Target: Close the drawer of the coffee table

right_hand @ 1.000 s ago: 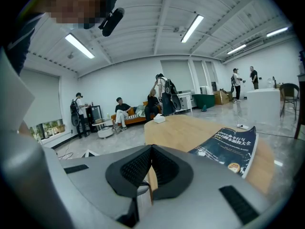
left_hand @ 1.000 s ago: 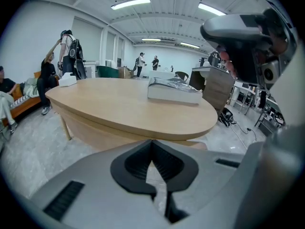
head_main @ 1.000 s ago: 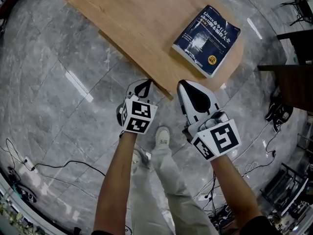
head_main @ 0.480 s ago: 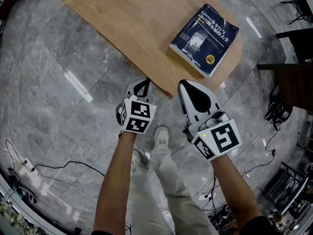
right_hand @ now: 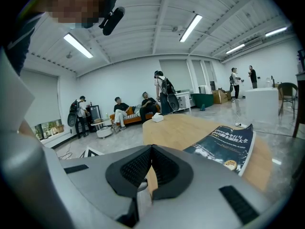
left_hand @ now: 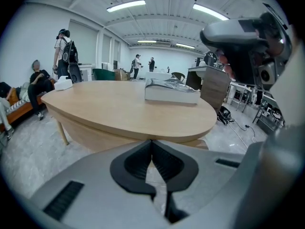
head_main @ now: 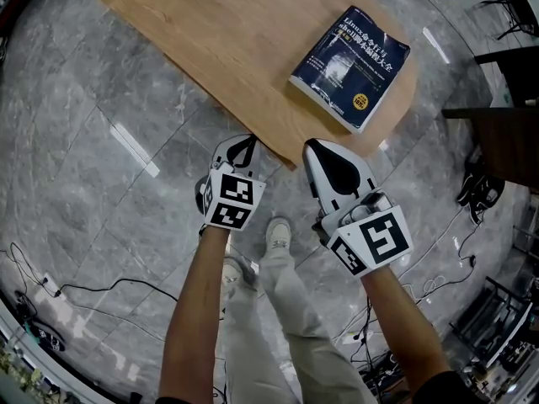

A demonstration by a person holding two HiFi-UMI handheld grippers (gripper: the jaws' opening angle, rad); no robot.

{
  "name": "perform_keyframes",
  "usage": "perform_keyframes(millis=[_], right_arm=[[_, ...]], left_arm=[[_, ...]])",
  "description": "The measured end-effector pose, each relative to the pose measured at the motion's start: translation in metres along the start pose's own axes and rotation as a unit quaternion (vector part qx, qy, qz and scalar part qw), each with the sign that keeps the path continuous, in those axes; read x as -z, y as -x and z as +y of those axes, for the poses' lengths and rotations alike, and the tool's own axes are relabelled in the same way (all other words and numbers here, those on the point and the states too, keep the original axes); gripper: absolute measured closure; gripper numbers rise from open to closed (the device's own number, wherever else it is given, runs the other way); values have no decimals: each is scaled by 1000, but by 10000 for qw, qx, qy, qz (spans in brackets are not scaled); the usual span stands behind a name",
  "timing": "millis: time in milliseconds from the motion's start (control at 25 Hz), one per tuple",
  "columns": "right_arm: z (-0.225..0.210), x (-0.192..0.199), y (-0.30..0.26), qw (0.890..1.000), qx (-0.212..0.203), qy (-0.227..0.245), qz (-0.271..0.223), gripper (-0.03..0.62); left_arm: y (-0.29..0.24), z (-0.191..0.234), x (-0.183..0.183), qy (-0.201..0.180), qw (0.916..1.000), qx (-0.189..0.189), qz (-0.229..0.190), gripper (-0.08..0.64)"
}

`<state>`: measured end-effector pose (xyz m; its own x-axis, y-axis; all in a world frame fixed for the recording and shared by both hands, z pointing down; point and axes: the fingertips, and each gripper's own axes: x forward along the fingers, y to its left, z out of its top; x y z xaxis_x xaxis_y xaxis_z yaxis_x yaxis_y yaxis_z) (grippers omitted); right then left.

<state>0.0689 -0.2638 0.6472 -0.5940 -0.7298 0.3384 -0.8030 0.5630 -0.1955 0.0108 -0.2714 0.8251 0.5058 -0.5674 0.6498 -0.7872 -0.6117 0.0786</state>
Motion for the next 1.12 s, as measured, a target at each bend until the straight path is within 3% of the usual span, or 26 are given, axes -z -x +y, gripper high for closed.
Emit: perform_keyframes(millis=[160, 360, 560, 1120], right_arm=[[-4, 3, 0, 10000, 36, -20, 19, 581], [-1, 5, 0, 10000, 7, 18, 47, 581], [-7, 12, 3, 9999, 78, 13, 106, 581], [-9, 18, 8, 9998, 134, 23, 157, 581]], left_arm=[[-2, -1, 0, -28, 10000, 38, -20, 558], [0, 0, 1, 311, 9992, -59, -258, 558], [0, 3, -2, 355, 9984, -154, -418, 558], [-6, 7, 13, 420, 9988, -154, -172, 558]])
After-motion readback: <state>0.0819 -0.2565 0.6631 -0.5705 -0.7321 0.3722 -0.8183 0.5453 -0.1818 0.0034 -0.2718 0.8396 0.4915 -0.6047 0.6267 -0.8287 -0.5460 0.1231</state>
